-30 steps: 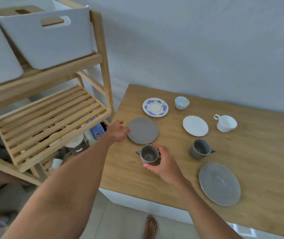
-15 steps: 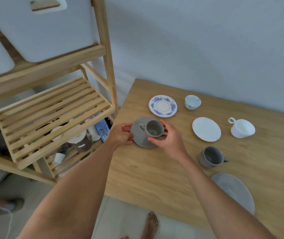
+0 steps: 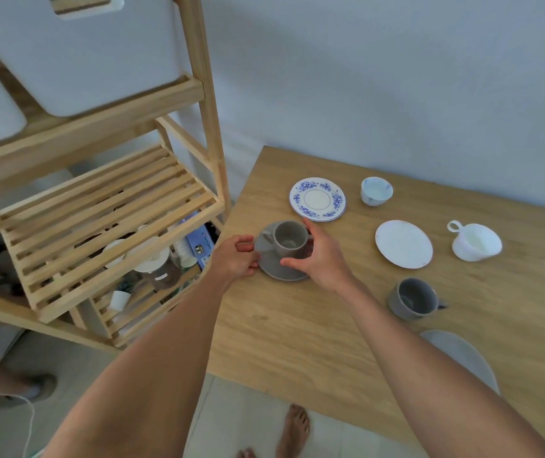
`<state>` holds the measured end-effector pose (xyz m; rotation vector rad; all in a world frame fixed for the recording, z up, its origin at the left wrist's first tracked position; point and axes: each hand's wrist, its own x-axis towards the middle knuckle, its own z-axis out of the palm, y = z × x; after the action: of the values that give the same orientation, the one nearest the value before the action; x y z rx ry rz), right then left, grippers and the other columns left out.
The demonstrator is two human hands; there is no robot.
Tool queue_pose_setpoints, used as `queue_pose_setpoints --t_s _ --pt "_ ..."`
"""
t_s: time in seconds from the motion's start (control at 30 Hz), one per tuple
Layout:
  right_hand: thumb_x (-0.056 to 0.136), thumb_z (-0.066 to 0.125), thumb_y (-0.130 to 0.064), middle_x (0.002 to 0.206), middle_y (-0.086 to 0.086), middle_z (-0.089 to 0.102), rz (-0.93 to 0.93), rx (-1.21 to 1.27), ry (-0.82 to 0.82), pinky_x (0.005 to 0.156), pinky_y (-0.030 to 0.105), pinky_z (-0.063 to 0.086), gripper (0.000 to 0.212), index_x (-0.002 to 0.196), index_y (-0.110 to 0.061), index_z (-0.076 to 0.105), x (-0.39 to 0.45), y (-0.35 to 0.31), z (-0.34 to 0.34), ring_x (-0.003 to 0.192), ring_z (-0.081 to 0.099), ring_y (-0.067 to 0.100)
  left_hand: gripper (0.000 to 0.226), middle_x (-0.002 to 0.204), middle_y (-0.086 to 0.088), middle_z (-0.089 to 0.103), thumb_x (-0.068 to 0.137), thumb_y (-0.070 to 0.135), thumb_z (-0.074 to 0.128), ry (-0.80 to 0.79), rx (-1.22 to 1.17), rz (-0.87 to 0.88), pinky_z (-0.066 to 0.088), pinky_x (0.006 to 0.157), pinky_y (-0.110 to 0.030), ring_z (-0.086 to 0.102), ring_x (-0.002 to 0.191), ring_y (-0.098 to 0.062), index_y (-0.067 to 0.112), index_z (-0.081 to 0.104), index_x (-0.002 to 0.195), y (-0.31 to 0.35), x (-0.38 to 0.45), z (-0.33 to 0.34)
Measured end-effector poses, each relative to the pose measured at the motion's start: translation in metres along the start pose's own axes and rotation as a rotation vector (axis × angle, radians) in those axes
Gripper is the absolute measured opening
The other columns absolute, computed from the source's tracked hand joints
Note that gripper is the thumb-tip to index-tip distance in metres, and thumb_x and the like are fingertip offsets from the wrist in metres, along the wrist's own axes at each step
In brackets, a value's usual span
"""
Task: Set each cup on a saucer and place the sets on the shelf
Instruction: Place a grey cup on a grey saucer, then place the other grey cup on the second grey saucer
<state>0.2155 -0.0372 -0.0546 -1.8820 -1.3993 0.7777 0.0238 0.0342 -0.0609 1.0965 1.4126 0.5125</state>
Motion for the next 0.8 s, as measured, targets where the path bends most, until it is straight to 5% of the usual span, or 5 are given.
queue_pose_setpoints --t_s 0.23,0.37,0.63,0.8 --pt "0.071 0.091 -0.034 0.148 0.007 0.052 -0.004 -0.099 0.094 0.111 0.039 0.045 0.103 0.156 -0.024 0.035 -0.039 0.004 -0.052 0.132 0.053 0.019 0.031 0.093 -0.014 0.068 0.084 0.011 0.081 0.031 0.068 0.006 0.061 0.053 -0.027 0.066 0.068 -0.019 0.005 0.060 0.107 -0.008 -0.029 -0.004" --pt "0.068 0.091 -0.045 0.145 0.002 0.055 0.003 -0.187 0.150 0.112 0.038 0.043 0.102 0.153 -0.026 0.038 -0.076 0.013 -0.096 0.133 0.052 0.018 0.024 0.082 -0.011 0.072 0.081 0.022 0.085 0.030 0.133 0.155 0.063 0.070 -0.035 0.067 0.068 -0.020 0.009 0.067 0.092 -0.017 -0.052 0.015" --pt "0.060 0.090 -0.054 0.153 0.000 0.043 0.187 -0.263 0.142 0.113 0.042 0.041 0.113 0.156 -0.031 0.035 -0.147 0.064 -0.155 0.136 0.047 0.021 0.028 0.086 -0.008 0.069 0.084 0.013 0.083 -0.306 0.118 0.180 0.058 0.054 -0.021 0.065 0.065 -0.021 0.003 0.068 0.105 -0.021 -0.096 0.092" --pt "0.067 0.093 -0.039 0.147 0.004 0.048 0.217 -0.209 0.130 0.100 0.027 0.042 0.103 0.155 -0.026 0.040 -0.159 0.084 -0.159 0.120 0.057 0.017 0.033 0.093 -0.016 0.074 0.083 0.011 0.083 -0.409 0.116 0.157 0.063 0.060 -0.026 0.068 0.068 -0.022 -0.001 0.070 0.111 -0.027 -0.114 0.149"
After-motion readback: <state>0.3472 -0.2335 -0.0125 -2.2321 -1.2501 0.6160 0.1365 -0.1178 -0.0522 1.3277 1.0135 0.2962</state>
